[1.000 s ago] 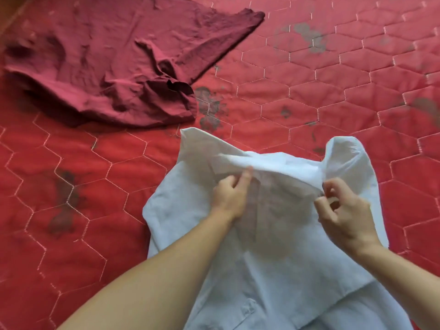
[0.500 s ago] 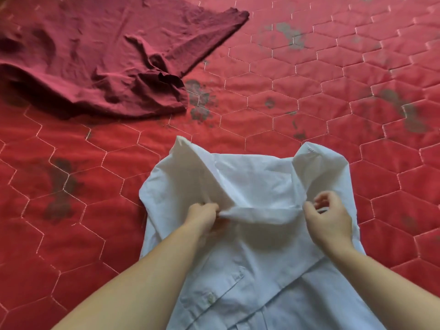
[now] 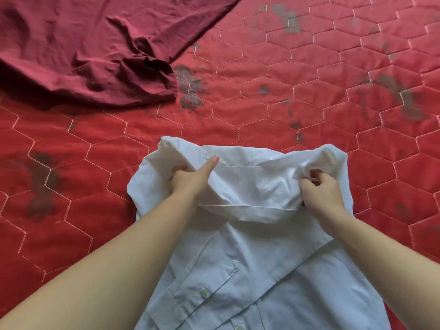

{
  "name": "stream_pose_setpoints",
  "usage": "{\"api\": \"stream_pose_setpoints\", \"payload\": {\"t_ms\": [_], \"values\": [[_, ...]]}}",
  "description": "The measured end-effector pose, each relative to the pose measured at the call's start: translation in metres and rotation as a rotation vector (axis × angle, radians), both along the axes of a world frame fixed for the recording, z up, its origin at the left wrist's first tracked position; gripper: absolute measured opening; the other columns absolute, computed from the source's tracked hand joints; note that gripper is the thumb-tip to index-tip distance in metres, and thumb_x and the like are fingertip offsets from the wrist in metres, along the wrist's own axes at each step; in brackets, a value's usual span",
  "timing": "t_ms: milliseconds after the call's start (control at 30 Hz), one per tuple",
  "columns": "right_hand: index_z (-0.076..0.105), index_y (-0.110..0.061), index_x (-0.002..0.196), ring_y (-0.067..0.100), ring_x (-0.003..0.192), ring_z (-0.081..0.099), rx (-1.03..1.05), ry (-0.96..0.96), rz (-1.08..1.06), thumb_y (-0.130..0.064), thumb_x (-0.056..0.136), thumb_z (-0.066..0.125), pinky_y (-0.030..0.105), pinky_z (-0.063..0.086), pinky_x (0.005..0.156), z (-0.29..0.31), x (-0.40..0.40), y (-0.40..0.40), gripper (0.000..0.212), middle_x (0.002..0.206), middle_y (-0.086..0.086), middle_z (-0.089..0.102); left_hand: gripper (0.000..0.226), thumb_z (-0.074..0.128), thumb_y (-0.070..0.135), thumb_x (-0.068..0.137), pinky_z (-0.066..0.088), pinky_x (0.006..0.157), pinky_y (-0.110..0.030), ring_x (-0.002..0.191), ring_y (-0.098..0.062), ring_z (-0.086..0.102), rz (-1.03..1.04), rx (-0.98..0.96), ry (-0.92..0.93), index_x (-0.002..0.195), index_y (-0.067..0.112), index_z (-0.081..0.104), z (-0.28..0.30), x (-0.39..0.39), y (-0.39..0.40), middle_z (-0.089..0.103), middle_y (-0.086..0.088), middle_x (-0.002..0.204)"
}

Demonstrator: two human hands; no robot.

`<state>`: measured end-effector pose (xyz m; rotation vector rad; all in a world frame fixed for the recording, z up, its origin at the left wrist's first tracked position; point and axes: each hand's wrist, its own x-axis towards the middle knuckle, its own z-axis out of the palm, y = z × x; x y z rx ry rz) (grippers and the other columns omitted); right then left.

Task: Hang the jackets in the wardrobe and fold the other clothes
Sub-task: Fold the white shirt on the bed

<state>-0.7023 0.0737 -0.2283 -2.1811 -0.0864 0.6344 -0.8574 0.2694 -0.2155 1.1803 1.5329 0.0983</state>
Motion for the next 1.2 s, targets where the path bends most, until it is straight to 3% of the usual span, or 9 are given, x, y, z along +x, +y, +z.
{"api": "stream_pose_setpoints", "payload": {"t_ms": [100,233,333,500,633,800,1000,1100,1200], "values": [[0.062,-0.017,0.093,0.023,0.073,0.068,0.372,0.393,-0.319,-0.009,0.097,0.043,0.041,0.055,0.073,0.008,-0.005,-0.017,0.021,0.084,0.006,0.071,0.038,0.071,0.022,0.079,0.054,0.090,-0.041,0.093,-0.028,0.065,0.168,0.017,-0.056,0.114,0.008,0.061,-0.006,0.005,0.007,0.068,-0.009,0.109],[0.060,-0.015,0.095,0.017,0.064,0.071,0.654,0.742,-0.632,-0.007,0.096,0.032,0.031,0.058,0.057,0.008,-0.008,-0.046,0.029,0.075,0.001,0.073,0.012,0.057,0.009,0.091,0.057,0.061,-0.028,0.068,-0.019,0.070,0.343,-0.318,-0.443,0.099,0.007,0.066,-0.009,-0.022,-0.001,0.072,-0.006,0.079],[0.062,-0.012,0.095,0.022,0.067,0.071,0.650,0.803,-0.626,-0.008,0.088,0.038,0.035,0.058,0.061,0.000,-0.017,-0.060,0.026,0.081,0.006,0.072,0.020,0.046,0.011,0.096,0.059,0.061,-0.030,0.069,-0.017,0.071,0.444,-0.520,-0.549,0.096,0.010,0.065,-0.016,-0.047,-0.015,0.074,-0.005,0.076],[0.068,-0.006,0.104,0.030,0.088,0.071,0.577,0.883,-0.378,-0.024,0.079,0.065,0.047,0.056,0.079,-0.001,-0.020,-0.056,0.031,0.098,0.013,0.073,0.033,0.046,0.017,0.090,0.047,0.099,-0.048,0.109,-0.034,0.062,0.467,-0.578,-0.526,0.117,0.005,0.063,-0.024,-0.054,-0.030,0.067,-0.016,0.113],[0.076,-0.004,0.067,0.026,0.075,0.074,0.674,0.893,-0.475,0.010,0.067,0.050,0.045,0.060,0.063,-0.002,-0.014,-0.054,0.030,0.078,0.013,0.073,0.033,0.038,0.017,0.090,0.050,0.089,-0.041,0.095,-0.028,0.065,0.608,-0.545,-0.630,0.104,0.008,0.066,-0.025,-0.058,-0.028,0.071,-0.012,0.100],[0.064,0.001,0.079,0.034,0.082,0.071,0.445,1.008,-0.401,0.007,0.075,0.047,0.045,0.060,0.059,-0.005,-0.029,-0.067,0.018,0.082,0.018,0.070,0.029,0.037,0.018,0.095,0.051,0.069,-0.037,0.091,-0.024,0.065,0.703,-0.458,-0.529,0.106,0.009,0.063,-0.032,-0.066,-0.026,0.069,-0.011,0.103],[0.066,-0.015,0.110,0.027,0.093,0.072,0.379,0.759,-0.395,-0.050,0.087,0.060,0.046,0.054,0.081,0.004,-0.002,-0.088,0.042,0.103,0.010,0.075,0.033,0.047,0.031,0.101,0.052,0.088,-0.037,0.102,-0.021,0.066,0.657,-0.357,-0.498,0.125,0.013,0.058,-0.037,-0.071,-0.020,0.068,-0.007,0.115],[0.062,-0.009,0.118,0.021,0.098,0.070,0.389,0.540,-0.567,-0.037,0.096,0.057,0.038,0.055,0.080,0.002,0.012,-0.083,0.036,0.113,0.009,0.071,0.031,0.042,0.033,0.103,0.050,0.086,-0.036,0.096,-0.019,0.066,0.628,-0.378,-0.516,0.118,0.013,0.061,-0.038,-0.067,-0.019,0.069,-0.006,0.110],[0.063,-0.011,0.118,0.017,0.091,0.072,0.568,0.710,-0.657,-0.029,0.101,0.045,0.031,0.059,0.067,0.002,0.013,-0.082,0.031,0.106,0.007,0.074,0.037,0.038,0.038,0.104,0.051,0.084,-0.036,0.101,-0.020,0.065,0.614,-0.415,-0.556,0.116,0.012,0.062,-0.040,-0.070,-0.021,0.069,-0.008,0.113]]}}
